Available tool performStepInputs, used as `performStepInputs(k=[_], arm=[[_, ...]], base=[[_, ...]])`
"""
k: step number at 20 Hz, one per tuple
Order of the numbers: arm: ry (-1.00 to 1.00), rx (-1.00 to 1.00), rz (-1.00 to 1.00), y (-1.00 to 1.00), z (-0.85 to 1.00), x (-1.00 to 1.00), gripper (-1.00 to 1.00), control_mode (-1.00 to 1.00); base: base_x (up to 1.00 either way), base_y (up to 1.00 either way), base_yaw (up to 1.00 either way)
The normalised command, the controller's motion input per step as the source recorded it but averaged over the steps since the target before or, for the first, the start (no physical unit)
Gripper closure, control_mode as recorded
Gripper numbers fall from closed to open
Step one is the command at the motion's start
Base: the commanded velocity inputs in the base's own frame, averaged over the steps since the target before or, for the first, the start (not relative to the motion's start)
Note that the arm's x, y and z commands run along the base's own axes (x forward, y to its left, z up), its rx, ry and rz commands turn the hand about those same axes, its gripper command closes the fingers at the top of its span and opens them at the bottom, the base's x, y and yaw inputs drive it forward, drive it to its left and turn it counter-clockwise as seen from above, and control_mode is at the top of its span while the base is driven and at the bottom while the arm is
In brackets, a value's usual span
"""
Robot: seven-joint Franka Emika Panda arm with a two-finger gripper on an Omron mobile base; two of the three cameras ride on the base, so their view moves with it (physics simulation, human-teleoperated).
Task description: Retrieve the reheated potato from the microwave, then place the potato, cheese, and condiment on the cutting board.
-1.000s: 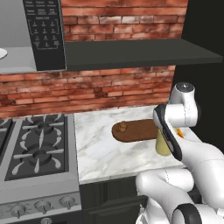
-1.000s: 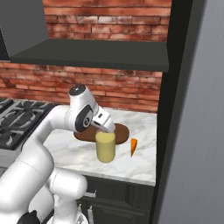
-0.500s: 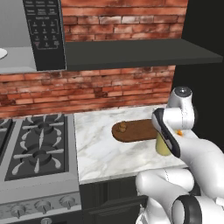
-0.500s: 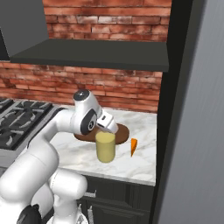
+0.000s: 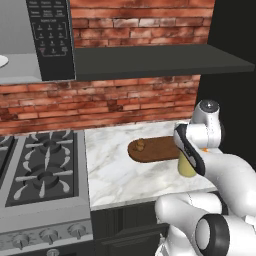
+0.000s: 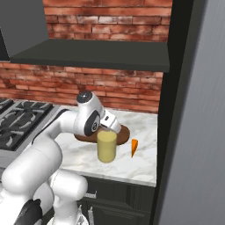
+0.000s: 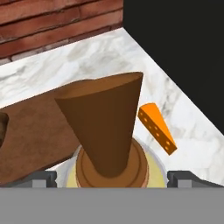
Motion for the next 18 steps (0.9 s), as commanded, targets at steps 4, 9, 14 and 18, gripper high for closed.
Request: performStepInputs(k=[4, 9, 14, 18], arm=[[-0.04, 0.0, 0.0, -0.02, -0.09, 0.0, -1.0, -1.0], [-0.02, 0.0, 0.0, -0.02, -0.15, 0.0, 1.0, -1.0], [-0.01, 0.0, 0.0, 0.0, -0.2, -0.03, 1.0, -1.0], [-0.09, 0.0, 0.0, 0.03, -0.1, -0.11, 1.0, -1.0]], base=[[0.0, 0.0, 0.0], [0.0, 0.0, 0.0], [0.0, 0.0, 0.0], [0.0, 0.0, 0.0]])
